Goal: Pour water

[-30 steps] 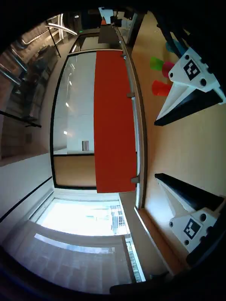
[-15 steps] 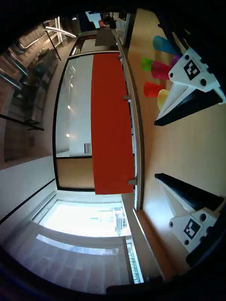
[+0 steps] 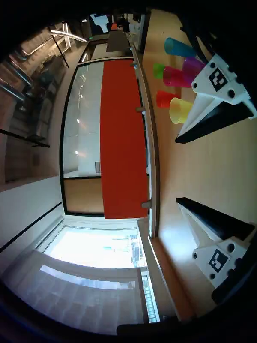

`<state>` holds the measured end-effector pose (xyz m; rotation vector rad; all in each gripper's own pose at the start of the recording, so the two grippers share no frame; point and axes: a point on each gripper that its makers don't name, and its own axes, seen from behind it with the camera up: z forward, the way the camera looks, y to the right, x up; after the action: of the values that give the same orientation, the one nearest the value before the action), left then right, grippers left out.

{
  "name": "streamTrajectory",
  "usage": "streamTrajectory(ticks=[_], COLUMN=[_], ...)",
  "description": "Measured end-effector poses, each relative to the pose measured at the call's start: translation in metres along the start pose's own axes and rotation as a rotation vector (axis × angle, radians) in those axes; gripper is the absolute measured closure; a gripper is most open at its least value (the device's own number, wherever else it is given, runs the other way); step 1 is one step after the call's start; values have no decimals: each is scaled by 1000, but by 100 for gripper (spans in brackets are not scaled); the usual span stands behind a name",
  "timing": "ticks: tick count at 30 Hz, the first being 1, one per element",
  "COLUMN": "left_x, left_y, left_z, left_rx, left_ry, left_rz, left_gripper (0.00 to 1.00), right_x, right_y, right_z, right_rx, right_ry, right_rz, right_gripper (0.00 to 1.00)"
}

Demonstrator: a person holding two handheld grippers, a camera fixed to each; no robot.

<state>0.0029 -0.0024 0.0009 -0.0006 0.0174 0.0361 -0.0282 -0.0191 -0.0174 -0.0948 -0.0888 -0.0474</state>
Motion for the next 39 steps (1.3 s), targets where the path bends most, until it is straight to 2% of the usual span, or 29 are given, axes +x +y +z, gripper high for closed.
streamTrajectory(ticks=[12,29,36,39], left_x=[-6,-6,-5,-5], left_y=[-11,-10,-10,-10], left_z=[1,1,1,1], left_rx=[14,18,19,19], left_ry=[0,0,-1,-1], left_rz=[-36,-33,-32,-32], left_gripper=[7,7,7,7], right_x=[-3,14,13,13], right_y=[-9,-9,4,6], right_z=[-2,-2,4,6], right_rx=[16,34,-4,1], right_ry=[2,38,51,68], right_rz=[-8,-12,-36,-40], right_gripper=[2,2,2,2])
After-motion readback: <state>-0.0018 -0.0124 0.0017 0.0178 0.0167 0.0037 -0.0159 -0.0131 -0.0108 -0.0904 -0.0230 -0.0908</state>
